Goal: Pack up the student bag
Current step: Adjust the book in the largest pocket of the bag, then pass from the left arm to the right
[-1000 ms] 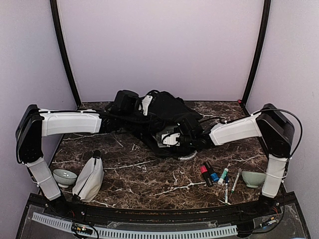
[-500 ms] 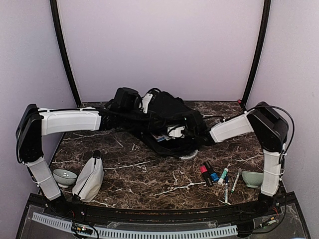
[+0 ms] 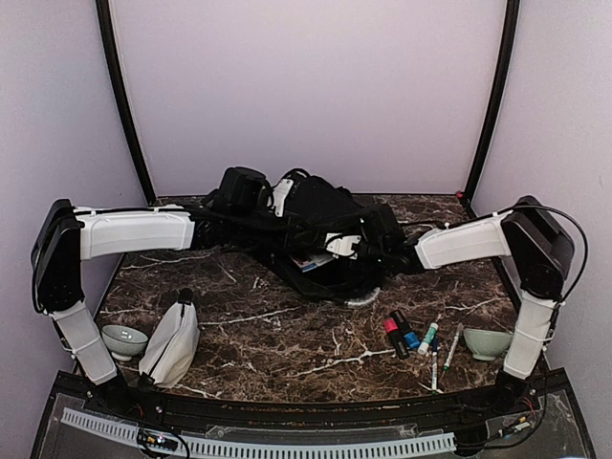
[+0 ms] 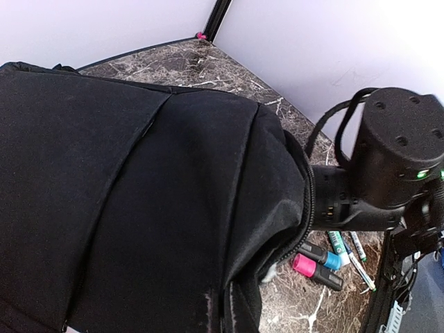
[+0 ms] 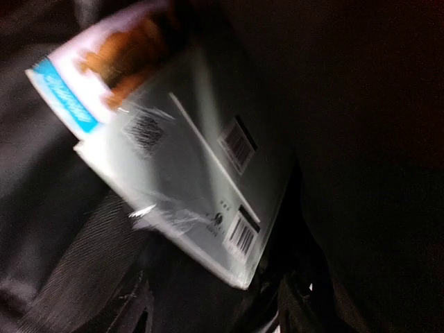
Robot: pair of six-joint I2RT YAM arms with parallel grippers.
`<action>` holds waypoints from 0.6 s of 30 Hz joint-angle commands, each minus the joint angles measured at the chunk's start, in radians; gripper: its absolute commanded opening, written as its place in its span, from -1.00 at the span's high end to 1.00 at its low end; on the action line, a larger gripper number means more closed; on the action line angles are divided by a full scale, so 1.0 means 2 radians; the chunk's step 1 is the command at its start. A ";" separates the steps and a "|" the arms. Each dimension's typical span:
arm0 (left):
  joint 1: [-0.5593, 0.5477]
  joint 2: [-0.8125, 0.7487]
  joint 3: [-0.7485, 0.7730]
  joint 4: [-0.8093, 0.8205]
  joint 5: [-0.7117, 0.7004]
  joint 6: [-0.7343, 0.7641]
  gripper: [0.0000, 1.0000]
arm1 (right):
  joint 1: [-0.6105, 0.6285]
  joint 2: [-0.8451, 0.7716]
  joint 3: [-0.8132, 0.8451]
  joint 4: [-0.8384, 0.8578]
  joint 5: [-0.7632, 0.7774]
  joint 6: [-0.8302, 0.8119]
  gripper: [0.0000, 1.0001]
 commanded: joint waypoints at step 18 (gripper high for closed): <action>0.010 -0.005 0.023 -0.013 0.041 0.003 1.00 | -0.053 -0.225 0.085 -0.361 -0.256 0.208 -0.40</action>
